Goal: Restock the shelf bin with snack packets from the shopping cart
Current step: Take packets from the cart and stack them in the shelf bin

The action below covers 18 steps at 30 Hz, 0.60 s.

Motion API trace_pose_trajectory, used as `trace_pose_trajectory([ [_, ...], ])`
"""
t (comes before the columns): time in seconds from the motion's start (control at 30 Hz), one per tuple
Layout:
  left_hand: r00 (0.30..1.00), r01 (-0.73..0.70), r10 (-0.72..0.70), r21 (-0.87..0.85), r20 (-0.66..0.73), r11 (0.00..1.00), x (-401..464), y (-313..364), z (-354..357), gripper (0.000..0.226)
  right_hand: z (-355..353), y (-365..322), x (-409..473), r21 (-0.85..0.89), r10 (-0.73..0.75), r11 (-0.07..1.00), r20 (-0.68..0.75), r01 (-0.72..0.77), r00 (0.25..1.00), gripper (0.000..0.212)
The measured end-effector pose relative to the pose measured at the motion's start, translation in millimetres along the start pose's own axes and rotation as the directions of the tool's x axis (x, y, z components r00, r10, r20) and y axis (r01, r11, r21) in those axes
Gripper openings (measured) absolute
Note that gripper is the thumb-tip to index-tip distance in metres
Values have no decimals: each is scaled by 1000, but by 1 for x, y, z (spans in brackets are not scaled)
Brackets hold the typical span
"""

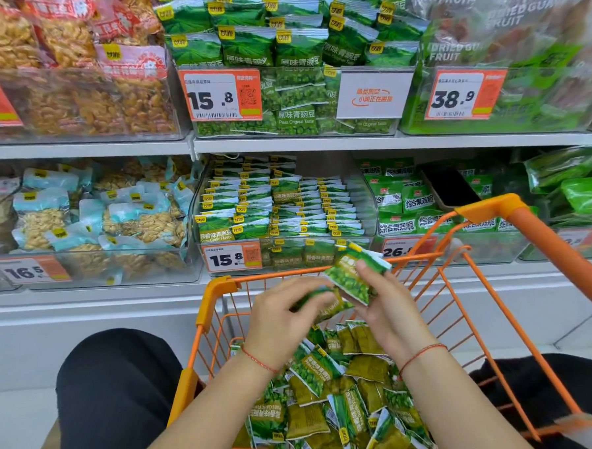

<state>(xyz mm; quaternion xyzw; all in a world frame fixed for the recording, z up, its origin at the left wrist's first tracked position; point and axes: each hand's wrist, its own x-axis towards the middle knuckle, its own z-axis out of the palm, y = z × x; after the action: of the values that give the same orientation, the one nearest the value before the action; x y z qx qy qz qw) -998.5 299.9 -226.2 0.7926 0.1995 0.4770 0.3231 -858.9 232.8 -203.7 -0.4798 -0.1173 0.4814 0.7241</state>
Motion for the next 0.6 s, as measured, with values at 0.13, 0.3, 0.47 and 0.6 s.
trace_pose_trajectory([
  [0.13, 833, 541, -553, -270, 36, 797, 13, -11, -13, 16, -10, -10, 3, 93, 92, 992, -141, -80, 986, 33],
  [0.3, 526, 811, -778, -480, 344, 336, 18, -23, -23, 16, -7, -7, 2, 23, 153, 988, -67, -152, 986, 32],
  [0.47, 584, 796, -607, -527, 539, 298, 17, -21, -26, 37, -7, 4, 6, -252, 100, 962, -48, -109, 994, 52],
  [0.6, 552, 831, -584, -451, 595, 326, 15, -22, -23, 54, -3, 12, 5, -374, 140, 917, -15, -136, 990, 52],
])
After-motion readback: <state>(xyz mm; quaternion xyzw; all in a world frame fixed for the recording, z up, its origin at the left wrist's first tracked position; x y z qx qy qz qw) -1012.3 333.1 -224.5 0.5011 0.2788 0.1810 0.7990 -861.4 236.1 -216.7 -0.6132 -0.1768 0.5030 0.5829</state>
